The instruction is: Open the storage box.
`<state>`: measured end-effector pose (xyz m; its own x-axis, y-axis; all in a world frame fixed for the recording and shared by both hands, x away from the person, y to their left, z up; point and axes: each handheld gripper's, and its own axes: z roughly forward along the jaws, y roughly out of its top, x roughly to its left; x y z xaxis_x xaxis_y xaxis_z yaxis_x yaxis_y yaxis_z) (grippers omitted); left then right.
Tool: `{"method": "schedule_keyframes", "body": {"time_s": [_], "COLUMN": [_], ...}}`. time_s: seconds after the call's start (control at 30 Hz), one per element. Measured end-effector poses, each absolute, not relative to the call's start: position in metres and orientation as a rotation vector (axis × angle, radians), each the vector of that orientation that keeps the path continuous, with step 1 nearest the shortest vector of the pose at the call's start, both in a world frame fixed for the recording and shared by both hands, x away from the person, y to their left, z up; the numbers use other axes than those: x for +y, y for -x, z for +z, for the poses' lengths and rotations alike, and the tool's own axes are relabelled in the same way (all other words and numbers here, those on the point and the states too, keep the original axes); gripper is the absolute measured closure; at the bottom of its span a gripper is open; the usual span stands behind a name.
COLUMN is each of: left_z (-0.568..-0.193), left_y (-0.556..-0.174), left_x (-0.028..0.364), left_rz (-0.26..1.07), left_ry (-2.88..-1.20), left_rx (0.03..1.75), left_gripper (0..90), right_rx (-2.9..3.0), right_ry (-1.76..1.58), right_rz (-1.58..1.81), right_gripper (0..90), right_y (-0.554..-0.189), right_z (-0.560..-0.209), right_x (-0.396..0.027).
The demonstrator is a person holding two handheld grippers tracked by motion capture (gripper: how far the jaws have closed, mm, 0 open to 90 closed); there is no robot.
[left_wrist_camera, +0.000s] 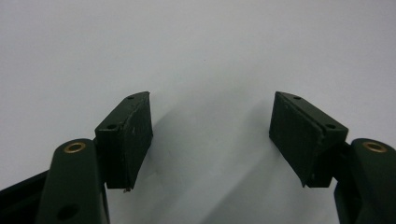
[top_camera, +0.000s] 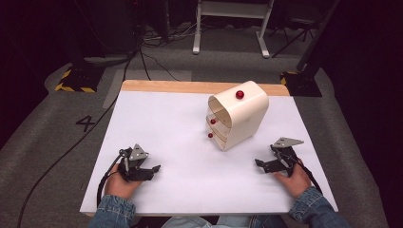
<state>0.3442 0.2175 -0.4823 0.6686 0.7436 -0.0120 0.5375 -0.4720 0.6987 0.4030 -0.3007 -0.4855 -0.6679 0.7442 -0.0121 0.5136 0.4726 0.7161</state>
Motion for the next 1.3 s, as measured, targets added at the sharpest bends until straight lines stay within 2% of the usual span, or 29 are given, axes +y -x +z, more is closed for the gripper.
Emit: {"method": "schedule_keyframes", "body": {"time_s": [0.5, 0.63, 1.07, 1.3], "left_z": [-0.481, -0.478, -0.448, -0.434], "left_y": [-0.344, -0.344, -0.348, -0.361], "left_x": [0.216, 0.214, 0.196, 0.179], "left_rz": [0.396, 0.38, 0.39, 0.372], "left_ry": [-2.195, -2.202, -2.038, -2.023], "left_rx": [0.999, 1.004, 0.871, 0.806], "left_gripper": [30.0, 33.4, 40.2, 40.9], "right_rx": [2.402, 2.401, 2.4, 2.399], "right_ry": [-1.063, -1.063, -1.064, -1.064], "right_rz": [1.008, 1.008, 1.008, 1.007], "right_gripper": [3.2, 3.2, 3.2, 3.2], "right_y": [-0.403, -0.403, -0.403, -0.403], "right_z": [-0.486, -0.486, -0.486, -0.486], "right_x": [-0.301, -0.301, -0.301, -0.301]}}
